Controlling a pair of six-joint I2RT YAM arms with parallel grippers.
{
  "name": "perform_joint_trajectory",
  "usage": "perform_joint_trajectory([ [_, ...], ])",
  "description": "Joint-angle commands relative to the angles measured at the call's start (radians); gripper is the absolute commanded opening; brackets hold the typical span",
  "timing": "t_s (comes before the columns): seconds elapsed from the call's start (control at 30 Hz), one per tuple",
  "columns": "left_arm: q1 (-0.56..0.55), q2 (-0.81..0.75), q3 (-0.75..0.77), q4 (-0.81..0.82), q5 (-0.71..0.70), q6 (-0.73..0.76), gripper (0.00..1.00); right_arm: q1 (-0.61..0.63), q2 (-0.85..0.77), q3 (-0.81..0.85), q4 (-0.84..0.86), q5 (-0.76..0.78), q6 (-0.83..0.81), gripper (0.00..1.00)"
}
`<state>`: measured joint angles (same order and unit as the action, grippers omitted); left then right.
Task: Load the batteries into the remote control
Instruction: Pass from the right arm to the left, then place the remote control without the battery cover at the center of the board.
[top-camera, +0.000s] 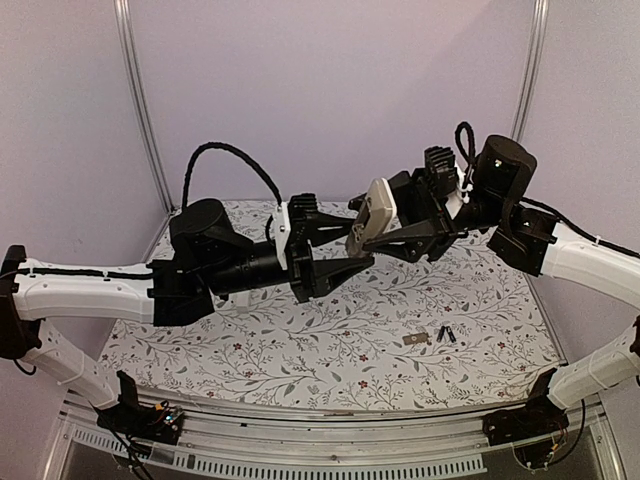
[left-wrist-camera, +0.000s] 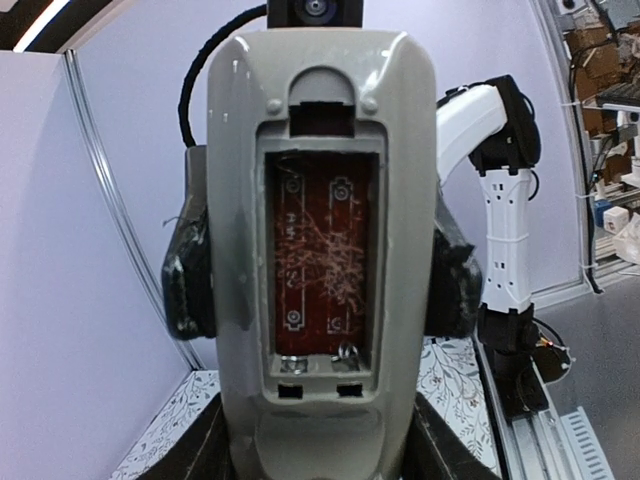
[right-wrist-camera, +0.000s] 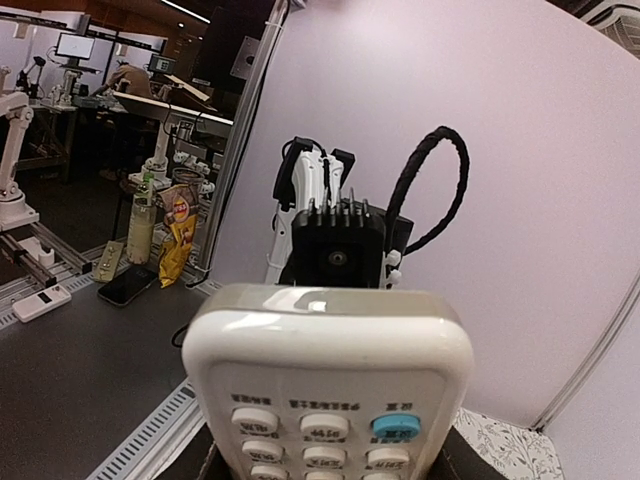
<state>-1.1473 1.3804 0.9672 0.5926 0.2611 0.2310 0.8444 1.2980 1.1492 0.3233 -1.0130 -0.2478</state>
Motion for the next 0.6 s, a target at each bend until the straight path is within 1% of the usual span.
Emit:
perform_joint_trajectory([
  [0.0, -0.014, -0.018, -0.016, 0.017, -0.015, -0.039, 0.0, 0.004, 0.002, -0.002, 0.001, 0.057, -0.007, 0.25],
  [0.07, -0.014, -0.034, -0.027, -0.009, -0.045, -0.054, 0.0, 0.005, -0.009, -0.007, -0.02, 0.107, -0.006, 0.51],
  [0.1, -0.014, -0.044, -0.033, -0.035, -0.066, -0.057, 0.0, 0.003, -0.015, -0.007, -0.04, 0.133, -0.007, 0.68],
  [0.13, -0.013, -0.054, -0.037, -0.069, -0.091, -0.061, 0.0, 0.002, -0.023, -0.002, -0.064, 0.162, -0.007, 0.88],
  [0.17, -0.012, -0.064, -0.04, -0.111, -0.126, -0.065, 0.0, 0.0, -0.03, 0.002, -0.093, 0.189, -0.011, 0.98],
  [0.27, -0.006, -0.096, -0.052, -0.266, -0.237, -0.077, 0.0, -0.018, -0.058, 0.012, -0.173, 0.282, -0.008, 0.99],
  [0.4, 0.005, -0.11, -0.065, -0.532, -0.354, -0.089, 0.0, -0.061, -0.104, 0.019, -0.254, 0.394, 0.046, 0.99],
  [0.5, 0.006, -0.078, -0.058, -0.72, -0.391, -0.087, 0.0, -0.09, -0.132, 0.031, -0.314, 0.512, 0.097, 0.99],
  [0.57, 0.005, -0.042, -0.049, -0.814, -0.374, -0.076, 0.0, -0.101, -0.137, 0.042, -0.371, 0.623, 0.147, 0.99],
])
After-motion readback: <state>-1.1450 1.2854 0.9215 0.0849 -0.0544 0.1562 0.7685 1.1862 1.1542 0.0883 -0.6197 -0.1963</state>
